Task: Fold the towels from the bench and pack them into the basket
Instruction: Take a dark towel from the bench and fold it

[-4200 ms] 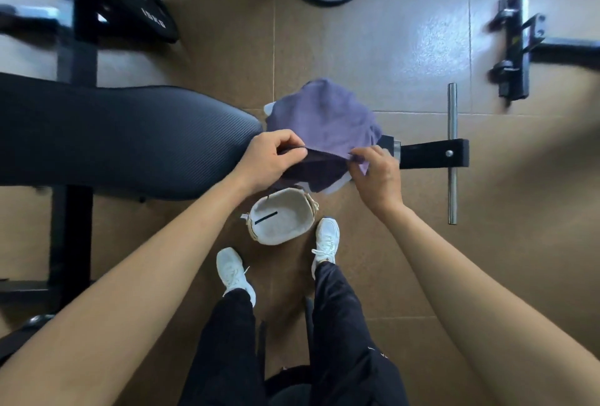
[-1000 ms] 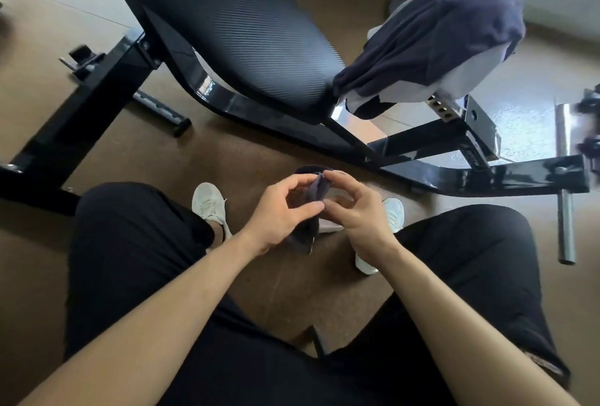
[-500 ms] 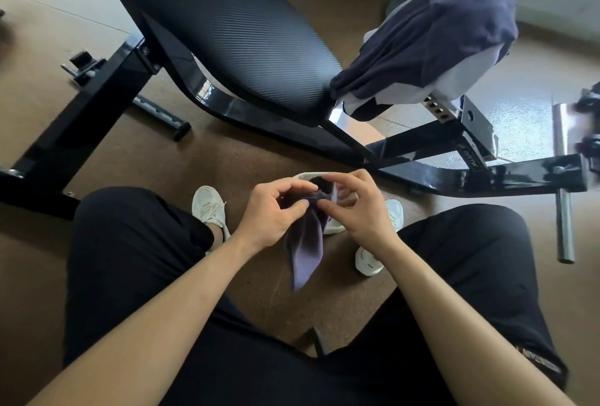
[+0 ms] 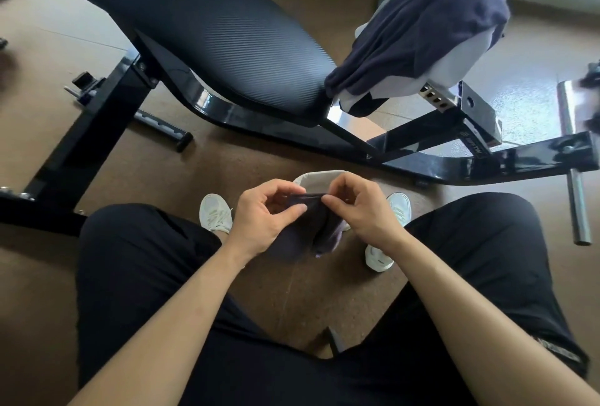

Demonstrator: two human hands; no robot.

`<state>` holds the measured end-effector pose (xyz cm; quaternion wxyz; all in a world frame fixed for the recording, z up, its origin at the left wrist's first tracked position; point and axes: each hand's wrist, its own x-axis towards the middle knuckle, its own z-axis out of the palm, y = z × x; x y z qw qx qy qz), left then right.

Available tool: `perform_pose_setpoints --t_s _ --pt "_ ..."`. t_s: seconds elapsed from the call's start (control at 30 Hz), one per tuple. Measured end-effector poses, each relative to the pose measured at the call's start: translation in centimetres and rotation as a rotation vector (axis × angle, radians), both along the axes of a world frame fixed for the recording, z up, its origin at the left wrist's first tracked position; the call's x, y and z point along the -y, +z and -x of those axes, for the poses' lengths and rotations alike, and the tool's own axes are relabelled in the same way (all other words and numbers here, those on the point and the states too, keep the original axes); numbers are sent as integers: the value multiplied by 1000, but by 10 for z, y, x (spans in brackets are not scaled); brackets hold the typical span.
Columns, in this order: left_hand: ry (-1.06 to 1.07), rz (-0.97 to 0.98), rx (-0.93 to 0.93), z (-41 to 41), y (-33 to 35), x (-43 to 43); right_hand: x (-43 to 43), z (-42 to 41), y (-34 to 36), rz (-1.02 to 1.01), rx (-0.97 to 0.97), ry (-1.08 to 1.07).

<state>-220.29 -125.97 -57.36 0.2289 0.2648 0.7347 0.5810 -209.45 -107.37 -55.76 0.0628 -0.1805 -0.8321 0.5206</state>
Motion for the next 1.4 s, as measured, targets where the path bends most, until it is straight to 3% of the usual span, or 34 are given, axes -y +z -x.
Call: perform_pose_setpoints --t_s 0.27,0.43,0.67,0.9,1.03,1.4 --pt "35 91 -31 4 5 -2 -5 0 0 -21 18 -9" --pt "133 -10 -2 14 12 -4 -4 6 0 -16 73 109" --pt "99 -54 -63 8 22 -9 9 6 -19 -4 185 195" --pt "69 -63 -117 22 30 5 26 15 -12 36 -44 15" --pt "42 -62 -114 22 35 9 35 31 -9 -2 -124 17" --pt "398 -117 -95 73 32 28 -3 35 -35 -257 141 -3"
